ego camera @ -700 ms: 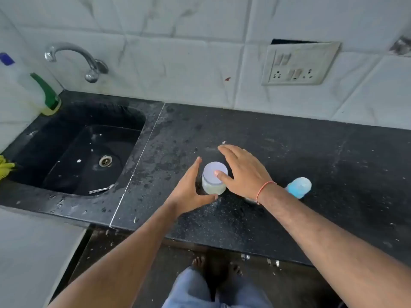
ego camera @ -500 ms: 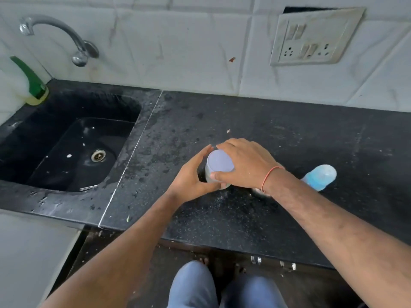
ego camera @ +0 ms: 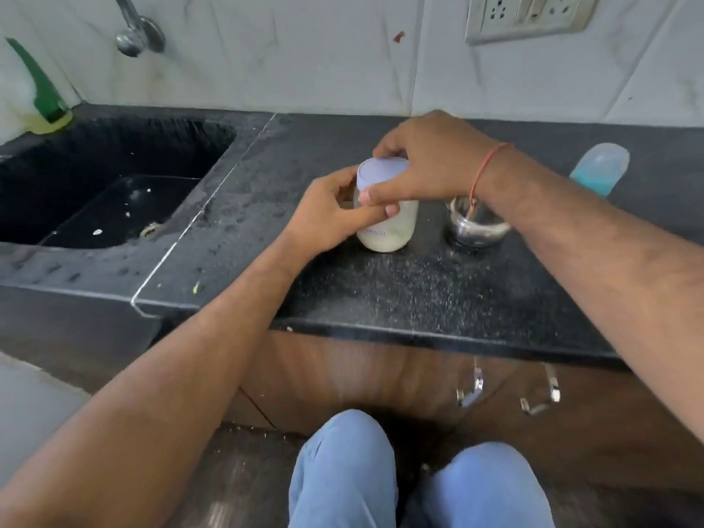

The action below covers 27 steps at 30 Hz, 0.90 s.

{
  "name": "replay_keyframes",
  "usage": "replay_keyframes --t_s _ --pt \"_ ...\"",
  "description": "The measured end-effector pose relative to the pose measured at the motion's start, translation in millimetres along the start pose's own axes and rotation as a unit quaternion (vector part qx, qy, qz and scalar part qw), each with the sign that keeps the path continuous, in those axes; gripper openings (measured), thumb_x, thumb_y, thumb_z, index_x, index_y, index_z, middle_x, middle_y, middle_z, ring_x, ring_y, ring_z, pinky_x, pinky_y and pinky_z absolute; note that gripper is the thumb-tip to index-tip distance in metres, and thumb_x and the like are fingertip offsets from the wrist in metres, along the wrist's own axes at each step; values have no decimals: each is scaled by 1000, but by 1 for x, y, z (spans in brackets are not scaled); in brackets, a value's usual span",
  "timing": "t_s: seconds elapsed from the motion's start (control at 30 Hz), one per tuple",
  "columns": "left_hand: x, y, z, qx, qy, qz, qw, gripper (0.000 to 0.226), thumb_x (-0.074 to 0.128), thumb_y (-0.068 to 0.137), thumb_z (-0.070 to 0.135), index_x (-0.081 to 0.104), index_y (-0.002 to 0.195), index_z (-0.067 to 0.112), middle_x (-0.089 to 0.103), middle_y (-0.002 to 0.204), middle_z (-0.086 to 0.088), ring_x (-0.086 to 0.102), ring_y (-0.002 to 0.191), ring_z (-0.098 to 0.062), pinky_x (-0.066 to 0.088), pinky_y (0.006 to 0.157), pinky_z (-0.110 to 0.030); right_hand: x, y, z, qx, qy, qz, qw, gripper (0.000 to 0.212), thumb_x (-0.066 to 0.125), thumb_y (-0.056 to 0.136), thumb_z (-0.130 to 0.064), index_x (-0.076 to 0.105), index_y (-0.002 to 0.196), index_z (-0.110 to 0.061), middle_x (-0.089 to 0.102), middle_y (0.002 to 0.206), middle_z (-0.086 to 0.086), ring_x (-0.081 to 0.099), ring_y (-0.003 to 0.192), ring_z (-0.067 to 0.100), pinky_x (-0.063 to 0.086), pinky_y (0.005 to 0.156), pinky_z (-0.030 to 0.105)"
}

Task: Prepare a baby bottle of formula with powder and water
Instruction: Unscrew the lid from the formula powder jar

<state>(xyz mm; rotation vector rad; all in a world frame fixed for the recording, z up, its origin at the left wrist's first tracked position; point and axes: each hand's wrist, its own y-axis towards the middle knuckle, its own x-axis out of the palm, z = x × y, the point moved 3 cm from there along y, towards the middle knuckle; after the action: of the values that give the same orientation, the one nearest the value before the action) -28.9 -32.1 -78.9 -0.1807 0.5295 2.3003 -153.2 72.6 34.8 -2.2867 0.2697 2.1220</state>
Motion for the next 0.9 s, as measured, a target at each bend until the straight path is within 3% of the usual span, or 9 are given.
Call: replay_keyframes --t_s 0.13,0.2,0.33,0.5,0.63,0.73,0.83,0.9 --pt "3 -24 5 7 -10 8 1000 38 92 89 19 78 124 15 83 112 4 77 106 -9 59 94 -25 -2 -26 -15 12 10 3 1000 69 78 77 -69 75 128 -23 75 126 -1 67 114 24 53 99 40" --pt "8 -35 11 5 -13 11 1000 38 93 88 23 78 122 15 83 110 3 76 103 -8 60 94 -27 -6 -37 -25 11 9 -7 1000 67 79 79 -65 74 130 -21 75 128 -1 67 115 24 52 98 37" --pt "14 -52 18 1 -24 46 999 52 96 81 35 78 126 19 84 114 2 79 109 -14 63 101 -38 -13 -48 -37 7 -9 -33 999 57 79 85 -53 74 129 -18 76 124 5 68 111 27 54 101 44" --pt "17 -50 11 -3 -28 51 998 41 96 83 30 78 120 22 85 109 4 80 102 -11 63 92 -34 -16 -41 -39 -10 -39 -65 997 53 77 87 -53 74 124 -15 76 119 6 69 109 28 54 100 47" --pt "17 -49 10 -3 -33 49 998 54 97 76 44 78 123 24 84 111 5 79 104 -11 62 92 -32 -15 -39 -34 -25 -33 -75 996 51 78 87 -52 74 120 -13 76 117 7 69 107 30 54 99 50" --pt "16 -48 8 -6 -37 43 998 52 97 78 43 78 123 25 84 112 6 78 103 -9 58 89 -26 -15 -39 -31 -37 2 -86 996 54 80 89 -42 69 134 -14 72 131 2 66 117 25 51 106 43" --pt "17 -47 7 -6 -47 28 998 45 95 85 33 78 125 24 84 114 6 78 108 -10 60 95 -30 -17 -35 -27 -40 27 -128 991 67 82 91 -26 56 151 -19 61 146 -5 57 133 19 43 115 35" --pt "17 -47 5 -8 -63 24 998 46 95 86 29 76 127 22 84 117 7 78 113 -11 60 101 -34 -21 -31 -26 -37 29 -179 983 74 81 88 -14 51 154 -30 58 146 -9 53 138 19 43 116 37"
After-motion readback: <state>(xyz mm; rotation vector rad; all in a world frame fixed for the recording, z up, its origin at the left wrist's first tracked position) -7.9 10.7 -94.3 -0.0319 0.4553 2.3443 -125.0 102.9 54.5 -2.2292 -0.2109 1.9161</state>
